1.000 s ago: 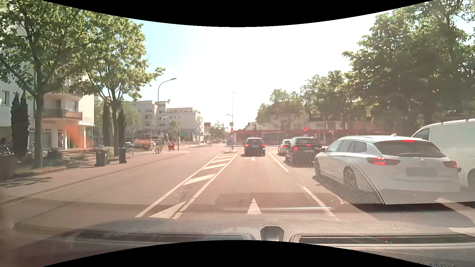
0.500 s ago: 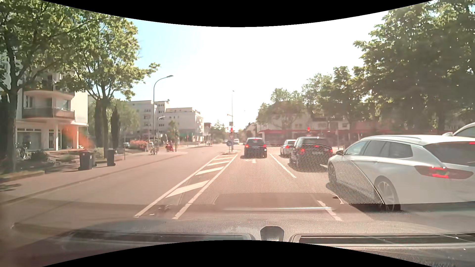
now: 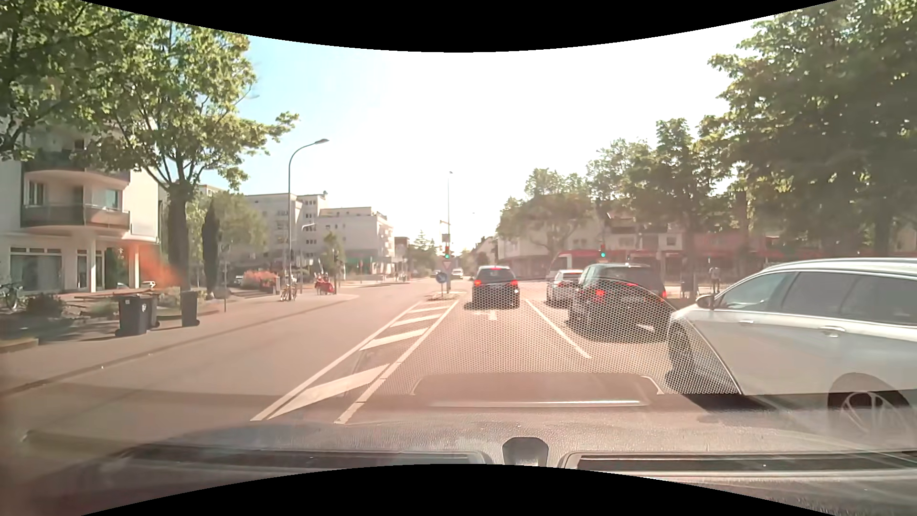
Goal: Follow the waypoints while adhering to traffic rules and regulations
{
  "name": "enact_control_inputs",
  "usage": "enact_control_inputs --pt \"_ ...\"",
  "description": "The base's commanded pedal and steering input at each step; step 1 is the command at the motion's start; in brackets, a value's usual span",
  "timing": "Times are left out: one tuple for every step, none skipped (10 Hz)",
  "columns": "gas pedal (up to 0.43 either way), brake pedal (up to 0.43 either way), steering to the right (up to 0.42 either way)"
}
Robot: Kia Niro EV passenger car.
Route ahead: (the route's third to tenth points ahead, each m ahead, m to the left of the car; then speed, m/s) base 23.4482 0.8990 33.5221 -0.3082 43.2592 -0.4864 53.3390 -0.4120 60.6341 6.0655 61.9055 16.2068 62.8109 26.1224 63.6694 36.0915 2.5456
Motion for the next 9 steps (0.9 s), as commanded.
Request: enact_control_inputs --pt "0.000 0.000 -0.012" --pt "0.000 0.000 -0.012" --pt "0.000 0.000 -0.011" --pt "0.000 0.000 -0.009" --pt "0.000 0.000 -0.008" --pt "0.000 0.000 -0.007" --pt "0.000 0.000 -0.006" --pt "0.000 0.000 -0.006" --pt "0.000 0.000 -0.006"
